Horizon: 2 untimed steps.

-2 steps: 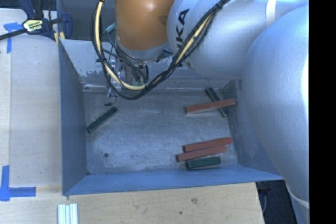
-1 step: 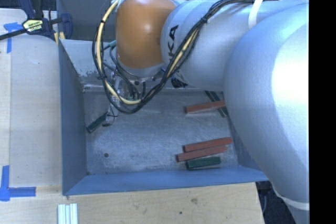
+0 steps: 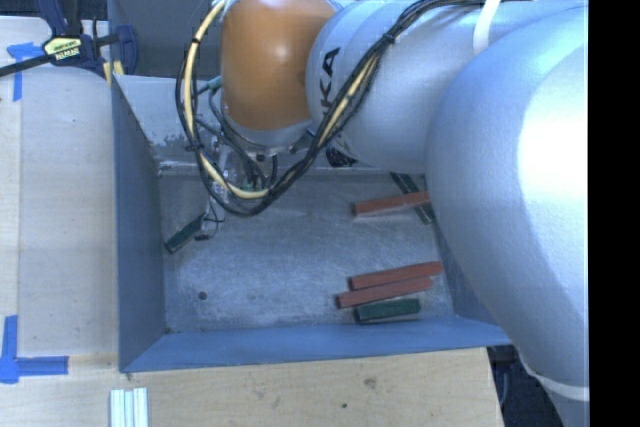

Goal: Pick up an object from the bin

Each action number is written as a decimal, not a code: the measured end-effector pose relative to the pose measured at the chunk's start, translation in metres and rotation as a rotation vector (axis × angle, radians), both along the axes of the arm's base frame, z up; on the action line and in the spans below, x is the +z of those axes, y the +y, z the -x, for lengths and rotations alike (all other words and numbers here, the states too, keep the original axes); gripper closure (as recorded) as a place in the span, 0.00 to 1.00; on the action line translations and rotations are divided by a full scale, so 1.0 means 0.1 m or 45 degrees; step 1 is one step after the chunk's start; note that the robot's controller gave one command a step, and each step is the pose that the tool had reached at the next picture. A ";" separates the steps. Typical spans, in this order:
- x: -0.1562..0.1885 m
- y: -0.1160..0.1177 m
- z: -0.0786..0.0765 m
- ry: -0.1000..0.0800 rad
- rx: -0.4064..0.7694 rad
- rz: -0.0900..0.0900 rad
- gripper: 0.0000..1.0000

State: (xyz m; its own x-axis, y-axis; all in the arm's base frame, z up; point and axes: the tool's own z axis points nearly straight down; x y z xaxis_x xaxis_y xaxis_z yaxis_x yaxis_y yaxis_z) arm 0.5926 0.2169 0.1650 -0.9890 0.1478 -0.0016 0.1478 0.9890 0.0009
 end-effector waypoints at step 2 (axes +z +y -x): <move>-0.95 -0.11 0.21 -0.001 0.022 0.000 1.00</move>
Offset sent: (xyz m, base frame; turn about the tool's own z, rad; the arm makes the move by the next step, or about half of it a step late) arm 0.0000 0.0000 0.0000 0.0000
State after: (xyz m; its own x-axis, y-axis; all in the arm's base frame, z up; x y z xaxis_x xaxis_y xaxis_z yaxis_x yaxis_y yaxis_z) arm 0.5717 0.2055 0.0703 -0.9914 0.1309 -0.0023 0.1309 0.9914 0.0008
